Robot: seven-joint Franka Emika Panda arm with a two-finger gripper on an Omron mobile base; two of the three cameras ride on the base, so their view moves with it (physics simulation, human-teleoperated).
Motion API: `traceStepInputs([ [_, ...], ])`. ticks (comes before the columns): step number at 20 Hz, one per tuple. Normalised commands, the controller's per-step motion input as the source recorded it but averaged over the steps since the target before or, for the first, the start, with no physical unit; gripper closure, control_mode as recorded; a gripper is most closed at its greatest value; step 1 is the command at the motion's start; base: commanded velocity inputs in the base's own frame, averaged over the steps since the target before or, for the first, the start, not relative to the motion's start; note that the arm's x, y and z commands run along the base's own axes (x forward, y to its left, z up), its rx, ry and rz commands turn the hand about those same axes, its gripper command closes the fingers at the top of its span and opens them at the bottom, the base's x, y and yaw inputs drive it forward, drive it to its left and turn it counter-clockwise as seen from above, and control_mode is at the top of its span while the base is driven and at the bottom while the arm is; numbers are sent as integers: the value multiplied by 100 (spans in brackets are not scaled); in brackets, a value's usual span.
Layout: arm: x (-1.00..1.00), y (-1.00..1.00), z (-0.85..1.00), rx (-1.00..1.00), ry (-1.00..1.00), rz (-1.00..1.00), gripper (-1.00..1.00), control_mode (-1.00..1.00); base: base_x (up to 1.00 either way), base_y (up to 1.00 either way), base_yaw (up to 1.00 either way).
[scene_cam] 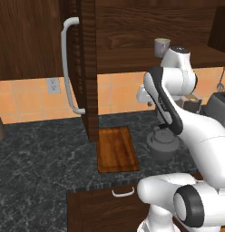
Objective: Pick the kettle from the counter and place it on the tray. Then pick the mug from the cabinet and place it on the tray. Then close the cabinet doors.
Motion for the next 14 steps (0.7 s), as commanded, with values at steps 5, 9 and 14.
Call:
traceStepInputs([
  [5, -18, -23, -33, 2, 0, -45, -100, -100, 0, 0, 0],
  [9, 0, -50, -55, 4, 7, -72, -100, -100, 0, 0, 0],
  [14, 41, -33, -35, 0, 5, -21, -100, -100, 0, 0, 0],
])
